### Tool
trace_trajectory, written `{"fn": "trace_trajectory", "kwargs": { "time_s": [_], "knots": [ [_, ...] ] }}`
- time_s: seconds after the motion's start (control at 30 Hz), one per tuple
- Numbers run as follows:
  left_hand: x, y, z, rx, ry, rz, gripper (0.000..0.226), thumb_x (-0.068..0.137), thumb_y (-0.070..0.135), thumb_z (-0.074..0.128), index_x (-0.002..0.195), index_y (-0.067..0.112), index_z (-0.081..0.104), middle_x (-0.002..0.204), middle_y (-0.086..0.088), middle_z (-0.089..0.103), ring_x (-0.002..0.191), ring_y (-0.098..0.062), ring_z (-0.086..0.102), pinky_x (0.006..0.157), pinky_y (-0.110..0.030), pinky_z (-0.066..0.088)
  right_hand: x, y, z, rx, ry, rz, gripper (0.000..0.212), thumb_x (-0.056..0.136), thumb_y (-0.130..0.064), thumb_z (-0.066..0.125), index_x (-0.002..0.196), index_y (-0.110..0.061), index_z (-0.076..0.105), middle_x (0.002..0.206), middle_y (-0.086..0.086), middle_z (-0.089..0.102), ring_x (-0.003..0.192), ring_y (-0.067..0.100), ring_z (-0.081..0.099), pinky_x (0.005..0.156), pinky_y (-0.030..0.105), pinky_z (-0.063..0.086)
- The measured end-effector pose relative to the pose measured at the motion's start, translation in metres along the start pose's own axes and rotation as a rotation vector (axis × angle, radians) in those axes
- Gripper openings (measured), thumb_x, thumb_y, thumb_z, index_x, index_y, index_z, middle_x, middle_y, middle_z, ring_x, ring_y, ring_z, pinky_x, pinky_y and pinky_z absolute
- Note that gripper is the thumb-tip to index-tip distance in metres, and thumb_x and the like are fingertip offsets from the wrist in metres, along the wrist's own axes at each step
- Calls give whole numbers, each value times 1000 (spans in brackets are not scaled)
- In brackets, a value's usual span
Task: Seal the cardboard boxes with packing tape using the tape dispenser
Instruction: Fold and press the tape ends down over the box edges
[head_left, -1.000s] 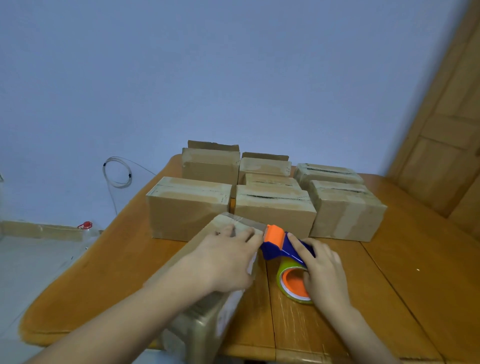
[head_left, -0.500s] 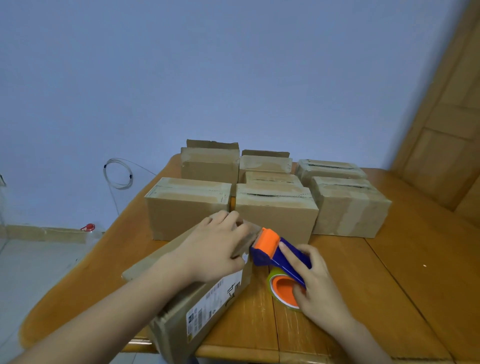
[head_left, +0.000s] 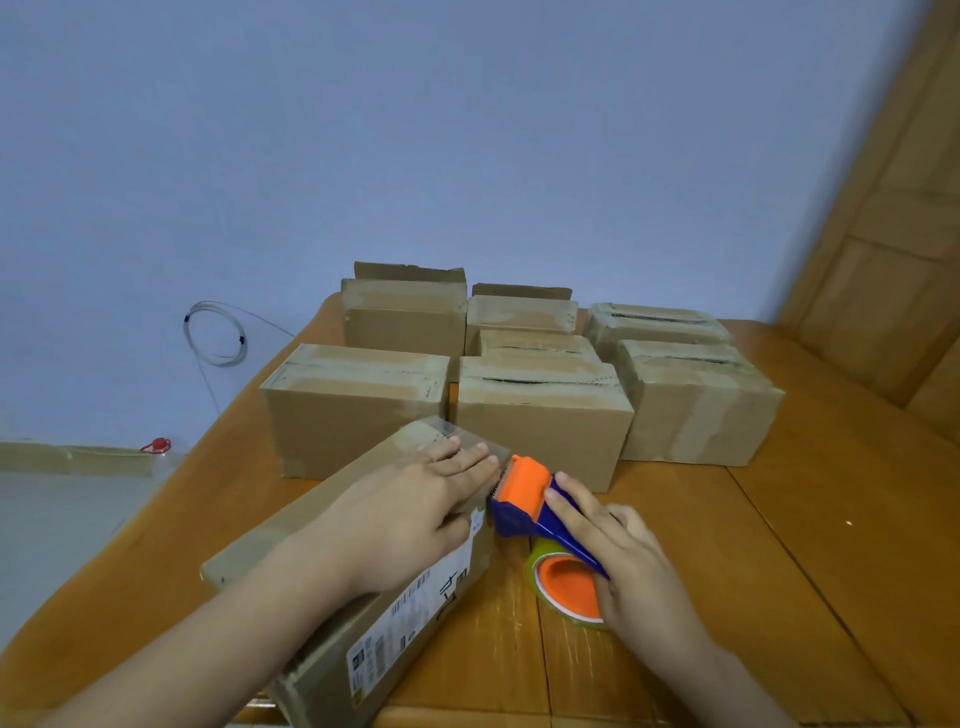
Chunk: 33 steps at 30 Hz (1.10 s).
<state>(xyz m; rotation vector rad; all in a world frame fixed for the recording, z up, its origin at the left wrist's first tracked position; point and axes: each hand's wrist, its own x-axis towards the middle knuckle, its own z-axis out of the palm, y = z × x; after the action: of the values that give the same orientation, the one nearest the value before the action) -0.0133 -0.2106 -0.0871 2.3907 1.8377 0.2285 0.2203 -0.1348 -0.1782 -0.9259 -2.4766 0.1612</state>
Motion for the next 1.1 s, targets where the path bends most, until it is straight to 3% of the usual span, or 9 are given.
{"fn": "trace_trajectory", "kwargs": {
  "time_s": [0.17, 0.27, 0.33, 0.5, 0.7, 0.9, 0.97, 1.03, 1.1],
  "knots": [
    [-1, 0, -1, -16, -13, -11, 59, 102, 32, 34, 152, 35, 3, 159, 17, -1, 144, 0, -9, 109, -13, -6, -8, -1, -4, 7, -78, 53, 118, 84, -9, 67, 127, -67, -26, 150, -31, 3, 122, 13, 35, 92, 30, 47],
    [-1, 1, -2, -19, -27, -13, 58, 103, 31, 32, 152, 35, 2, 159, 18, -3, 143, 2, -10, 108, -13, -8, -6, -10, -3, -131, -8, 51, 127, 53, -15, 91, 148, -41, 12, 148, -15, 30, 96, 20, 58, 61, 26, 54],
    [-1, 2, -4, -22, -36, -18, 57, 104, 31, 32, 152, 35, 1, 158, 18, -4, 140, 4, -13, 106, -11, -9, -6, -11, -1, -215, 8, 68, 129, 39, -21, 96, 146, -27, 25, 142, -10, 37, 83, 19, 62, 51, 19, 49],
    [-1, 3, -5, -31, -53, -34, 58, 104, 32, 32, 152, 36, 0, 158, 20, -5, 142, 3, -13, 106, -11, -10, -8, -13, -10, -285, -21, 62, 123, 31, -24, 98, 140, -23, 40, 139, -10, 40, 78, 16, 61, 48, 18, 47],
    [-1, 4, -7, -49, -58, -31, 58, 103, 32, 33, 152, 35, 1, 158, 20, -4, 138, 5, -14, 103, -8, -10, 0, -18, -16, -279, -61, 49, 118, 36, -20, 96, 140, -26, 41, 138, -10, 46, 79, 17, 61, 49, 21, 49],
    [0, 3, -8, -62, -79, -22, 59, 104, 31, 34, 151, 35, -1, 150, 24, -9, 135, 7, -16, 99, -5, -14, 8, -22, -30, -398, -83, 19, 119, 23, -33, 97, 130, -27, 48, 127, -5, 62, 74, 19, 63, 48, 23, 49],
    [0, 3, -7, -74, -70, -20, 59, 104, 31, 34, 150, 35, -1, 149, 24, -9, 137, 6, -15, 101, -5, -13, 14, -34, -39, -469, -197, -45, 111, 34, -35, 96, 134, -29, 47, 135, -1, 56, 85, 26, 62, 58, 36, 53],
    [-1, 3, -7, -89, -63, -22, 58, 103, 31, 35, 149, 36, -1, 150, 24, -8, 138, 6, -14, 104, -7, -10, 12, -34, -40, -523, -327, -114, 92, 74, -32, 79, 147, -38, 24, 156, -3, 25, 112, 35, 46, 85, 48, 42],
    [-2, 2, -7, -88, -63, -12, 59, 103, 31, 35, 149, 36, -2, 149, 25, -8, 138, 6, -13, 103, -6, -11, 12, -32, -54, -479, -275, 25, 91, 75, -32, 78, 147, -40, 24, 156, -8, 24, 112, 30, 47, 86, 45, 42]
  ]
}}
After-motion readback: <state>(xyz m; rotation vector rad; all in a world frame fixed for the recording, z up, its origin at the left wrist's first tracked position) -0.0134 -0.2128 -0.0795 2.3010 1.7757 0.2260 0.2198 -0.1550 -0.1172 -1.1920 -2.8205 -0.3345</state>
